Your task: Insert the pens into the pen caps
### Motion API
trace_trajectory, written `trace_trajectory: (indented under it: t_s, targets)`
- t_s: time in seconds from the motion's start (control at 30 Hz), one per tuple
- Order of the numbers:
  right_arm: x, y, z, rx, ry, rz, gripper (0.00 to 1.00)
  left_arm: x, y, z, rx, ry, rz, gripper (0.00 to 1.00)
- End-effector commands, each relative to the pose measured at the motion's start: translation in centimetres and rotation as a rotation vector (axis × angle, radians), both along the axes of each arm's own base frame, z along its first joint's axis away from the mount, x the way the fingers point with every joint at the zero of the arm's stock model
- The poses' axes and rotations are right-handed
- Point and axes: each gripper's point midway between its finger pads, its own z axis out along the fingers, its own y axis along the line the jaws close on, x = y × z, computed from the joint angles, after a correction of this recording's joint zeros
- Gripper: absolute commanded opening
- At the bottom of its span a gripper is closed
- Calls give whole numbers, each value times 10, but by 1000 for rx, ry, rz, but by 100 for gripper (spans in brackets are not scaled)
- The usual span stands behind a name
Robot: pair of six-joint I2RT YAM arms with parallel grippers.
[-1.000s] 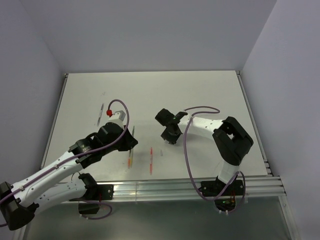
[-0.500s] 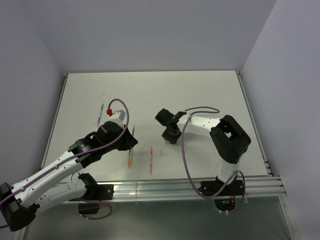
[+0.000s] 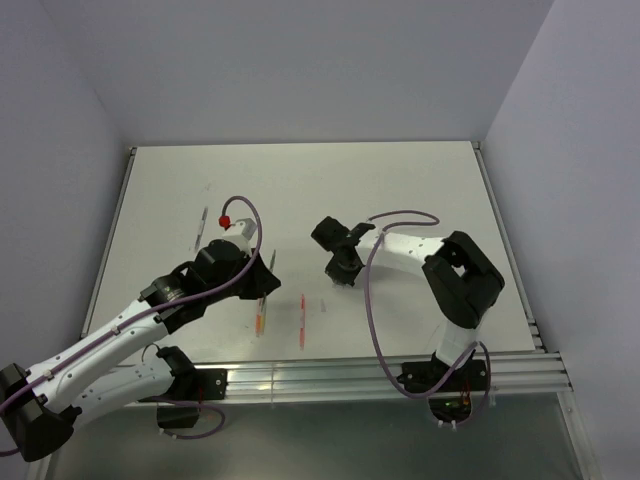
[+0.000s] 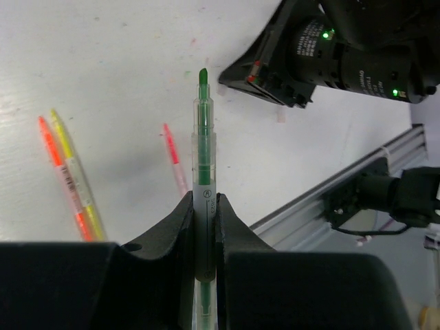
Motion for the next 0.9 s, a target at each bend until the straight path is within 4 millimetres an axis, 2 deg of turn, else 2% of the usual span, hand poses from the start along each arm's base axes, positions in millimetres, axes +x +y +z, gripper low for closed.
trace_trajectory:
  t_s: [0.0,0.03,0.07,0.1,0.13,0.17,0.27,0.3,0.4,0.5,0.7,0.87]
  targets:
    - [24,-5,56,22,-186,45,0,2,-27,40,-140,-109,-120,0]
    - [30,-3,75,40,-234,68,0,-7,-37,49,-193,-109,-188,0]
    - [38,2,101,62,-298,128,0,-6,-46,68,-260,-163,-219,0]
    - [45,8,140,141,-390,145,0,-9,-51,75,-304,-169,-242,0]
    - [49,12,166,190,-453,167,0,-15,-57,87,-353,-189,-285,0]
    - [50,14,209,249,-558,204,0,-13,-61,100,-392,-223,-291,0]
    - [51,19,284,361,-741,270,0,-11,-67,129,-445,-298,-324,0]
    - [51,19,295,373,-763,280,0,-11,-69,144,-476,-336,-334,0]
    - [47,23,329,448,-843,327,0,-13,-77,161,-524,-358,-378,0]
    - [41,28,348,522,-907,370,0,-13,-83,168,-536,-356,-398,0]
    - [26,39,356,612,-951,441,0,-13,-86,180,-536,-362,-416,0]
    - [15,36,362,614,-975,463,0,-12,-93,174,-547,-321,-430,0]
